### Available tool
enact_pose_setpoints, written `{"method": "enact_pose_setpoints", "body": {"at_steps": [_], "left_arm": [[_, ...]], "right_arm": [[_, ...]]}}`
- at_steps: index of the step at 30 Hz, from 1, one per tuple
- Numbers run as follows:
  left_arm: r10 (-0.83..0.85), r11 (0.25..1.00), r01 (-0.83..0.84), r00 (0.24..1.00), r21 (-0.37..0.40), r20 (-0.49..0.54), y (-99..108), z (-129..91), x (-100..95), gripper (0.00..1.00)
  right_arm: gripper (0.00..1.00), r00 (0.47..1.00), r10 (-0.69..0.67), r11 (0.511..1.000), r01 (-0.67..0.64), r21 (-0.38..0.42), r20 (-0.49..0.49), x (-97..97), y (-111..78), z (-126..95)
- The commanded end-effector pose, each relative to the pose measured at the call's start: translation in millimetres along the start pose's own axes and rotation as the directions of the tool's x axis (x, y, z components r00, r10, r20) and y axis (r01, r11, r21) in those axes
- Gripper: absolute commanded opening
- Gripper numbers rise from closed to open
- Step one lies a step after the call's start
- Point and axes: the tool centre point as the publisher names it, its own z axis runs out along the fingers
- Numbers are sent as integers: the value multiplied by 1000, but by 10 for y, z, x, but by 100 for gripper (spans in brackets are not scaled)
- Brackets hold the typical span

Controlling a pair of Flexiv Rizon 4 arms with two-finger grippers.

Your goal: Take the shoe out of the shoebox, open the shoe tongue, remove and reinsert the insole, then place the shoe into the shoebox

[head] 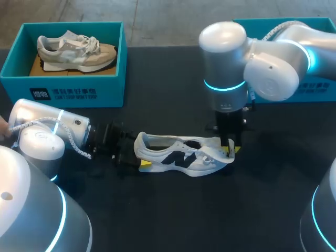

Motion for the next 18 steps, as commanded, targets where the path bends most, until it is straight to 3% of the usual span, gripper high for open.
{"method": "enact_pose_setpoints", "body": {"at_steps": [1, 8, 11, 18], "left_arm": [[1, 1000, -1, 1000, -2, 1, 54, -25, 8, 0], [1, 1000, -1, 1000, -2, 1, 54, -25, 8, 0], [1, 1000, -1, 1000, -2, 1, 54, -25, 8, 0], [1, 1000, -1, 1000, -2, 1, 54, -25, 8, 0]], "right_arm": [[51, 1000, 0, 1000, 0, 7, -14, -49, 51, 66], [92, 1000, 7, 1000, -8, -13, -12, -38, 45, -87], [100, 1000, 7, 1000, -7, -28, -8, -34, 30, -172], [100, 1000, -3, 998, 2, -61, -10, -33, 28, -411]]}}
